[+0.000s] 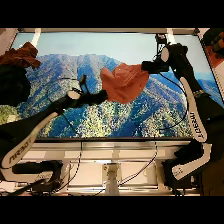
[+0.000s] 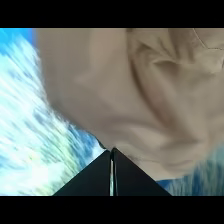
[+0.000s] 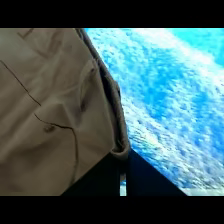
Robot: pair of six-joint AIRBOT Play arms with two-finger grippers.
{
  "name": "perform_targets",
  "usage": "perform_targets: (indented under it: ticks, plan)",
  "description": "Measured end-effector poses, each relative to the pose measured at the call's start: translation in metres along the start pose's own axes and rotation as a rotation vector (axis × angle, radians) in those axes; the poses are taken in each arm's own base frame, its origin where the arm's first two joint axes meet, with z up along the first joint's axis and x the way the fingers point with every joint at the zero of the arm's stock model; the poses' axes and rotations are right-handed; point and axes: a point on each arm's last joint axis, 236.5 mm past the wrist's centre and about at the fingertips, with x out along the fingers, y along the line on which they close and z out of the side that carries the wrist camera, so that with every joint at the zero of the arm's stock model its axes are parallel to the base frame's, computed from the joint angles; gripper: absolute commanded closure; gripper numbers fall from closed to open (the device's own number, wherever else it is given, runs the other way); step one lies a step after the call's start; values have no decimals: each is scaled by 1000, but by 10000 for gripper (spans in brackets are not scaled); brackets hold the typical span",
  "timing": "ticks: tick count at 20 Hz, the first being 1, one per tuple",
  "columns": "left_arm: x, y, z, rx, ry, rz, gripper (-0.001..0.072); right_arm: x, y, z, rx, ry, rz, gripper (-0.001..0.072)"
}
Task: Fold the clothes and pants, and hang the long-sleeved shirts on hangers.
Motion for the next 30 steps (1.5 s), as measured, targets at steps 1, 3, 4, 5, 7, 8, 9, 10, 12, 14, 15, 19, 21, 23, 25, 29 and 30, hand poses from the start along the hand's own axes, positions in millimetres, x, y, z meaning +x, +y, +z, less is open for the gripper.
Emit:
perform_targets:
  ticks: [1,3,4,5,7,8,9,10,12,14,15,19,21,23,25,29,30]
  plan:
    - [-14,6,17,6,-30,3,693,1,-10,-3,-10,18,-9,695]
    - [-46,18,50,2,-90,8,693,1,-20,-10,-18,57,2,695]
    - [-63,24,67,-3,-127,12,693,1,-22,-15,-24,81,16,695]
    - [-79,28,83,-9,-165,14,693,0,-22,-22,-35,111,34,695]
    - [-106,31,99,-9,-199,7,693,-3,-13,-37,-67,176,93,695]
    - [-117,31,106,-9,-220,4,693,-5,-7,-43,-79,200,124,694]
    - [-128,30,112,-5,-243,2,692,-7,-1,-48,-89,218,152,694]
    - [-134,29,115,-2,-251,-1,692,-8,3,-51,-95,230,174,694]
    - [-139,26,114,5,-245,-9,691,-10,8,-54,-100,243,199,694]
    - [-133,22,106,12,-218,-14,558,-10,9,-53,-93,242,201,694]
    - [-125,20,98,18,-186,-19,290,-10,9,-53,-85,241,202,694]
    - [-73,19,53,47,-28,-18,108,-9,20,-58,-75,254,224,694]
    - [-45,21,29,22,49,-25,108,-4,27,-63,-74,262,231,694]
    - [-23,22,11,-34,103,-39,107,1,33,-66,-69,258,231,695]
    - [-6,28,0,-80,133,-44,107,2,36,-66,-64,236,231,695]
    - [12,41,-6,-130,138,-31,107,-5,36,-68,-51,180,229,695]
    - [15,44,-5,-139,131,-25,107,-8,36,-69,-47,168,230,695]
